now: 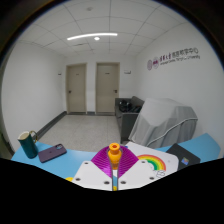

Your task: Unplug charger

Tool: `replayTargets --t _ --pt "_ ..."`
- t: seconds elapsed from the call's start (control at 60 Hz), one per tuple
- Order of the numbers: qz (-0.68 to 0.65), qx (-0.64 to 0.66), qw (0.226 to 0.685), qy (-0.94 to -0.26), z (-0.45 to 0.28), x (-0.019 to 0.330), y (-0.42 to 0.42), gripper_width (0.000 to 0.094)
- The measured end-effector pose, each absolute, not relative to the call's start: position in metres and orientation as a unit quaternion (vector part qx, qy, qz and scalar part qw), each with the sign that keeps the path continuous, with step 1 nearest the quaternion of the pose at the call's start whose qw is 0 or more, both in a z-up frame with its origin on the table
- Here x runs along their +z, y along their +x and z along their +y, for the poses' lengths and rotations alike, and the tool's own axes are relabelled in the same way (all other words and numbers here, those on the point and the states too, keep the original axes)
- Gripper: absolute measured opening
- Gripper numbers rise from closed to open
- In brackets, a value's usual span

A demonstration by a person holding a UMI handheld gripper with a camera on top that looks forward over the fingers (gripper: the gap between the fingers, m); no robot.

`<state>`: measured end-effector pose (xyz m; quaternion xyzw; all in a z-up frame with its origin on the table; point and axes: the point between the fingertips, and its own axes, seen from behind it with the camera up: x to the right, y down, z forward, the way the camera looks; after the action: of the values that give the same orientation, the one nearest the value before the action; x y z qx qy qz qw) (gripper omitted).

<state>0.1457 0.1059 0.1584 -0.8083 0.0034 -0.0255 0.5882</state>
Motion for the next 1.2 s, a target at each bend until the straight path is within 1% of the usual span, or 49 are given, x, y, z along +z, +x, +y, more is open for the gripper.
replayTargets --t 0.1,0.167,0.233,0.367,0.467,0.533,0.583,0.667,0.833,0.867,0.883,0.9,0.917,0.933,0.95,0.983,1.017,1.2 --pt "0.015 -0.045 0.573 -0.818 0.088 0.165 0.179 0.0042" --pt "0.018 -0.057 0.55 -0.833 0.073 0.152 0.196 0.0042" --pt "0.02 -0.066 0.518 -0.853 0.054 0.129 0.211 0.0042" --pt "0.022 -0.052 0.429 -0.902 0.015 0.065 0.223 0.0044" --pt "0.024 -0.05 0.384 -0.922 0.004 0.023 0.225 0.0045" --pt "0.025 -0.041 0.361 -0.931 0.004 0.004 0.219 0.0045" --pt "0.025 -0.032 0.352 -0.935 0.006 -0.007 0.214 0.0046" --pt "0.025 -0.032 0.342 -0.939 0.012 -0.016 0.21 0.0058" --pt "0.044 -0.017 0.342 -0.939 0.019 -0.017 0.213 0.0242" --pt "0.048 -0.007 0.344 -0.938 0.016 -0.016 0.211 0.0345" --pt "0.051 -0.002 0.346 -0.937 0.015 -0.015 0.211 0.0432" --pt "0.054 0.002 0.349 -0.936 0.013 -0.014 0.21 0.0468" --pt "0.056 0.006 0.352 -0.934 0.011 -0.012 0.209 0.0533" --pt "0.056 0.01 0.356 -0.933 0.01 -0.01 0.208 0.0632" --pt "0.057 0.013 0.361 -0.931 0.007 -0.008 0.207 0.0641" --pt "0.056 0.019 0.37 -0.927 0.002 -0.004 0.206 0.0698" --pt "0.055 0.027 0.376 -0.925 -0.005 0.001 0.203 0.0718" --pt "0.063 0.061 0.424 -0.901 -0.067 0.045 0.2 0.0791"
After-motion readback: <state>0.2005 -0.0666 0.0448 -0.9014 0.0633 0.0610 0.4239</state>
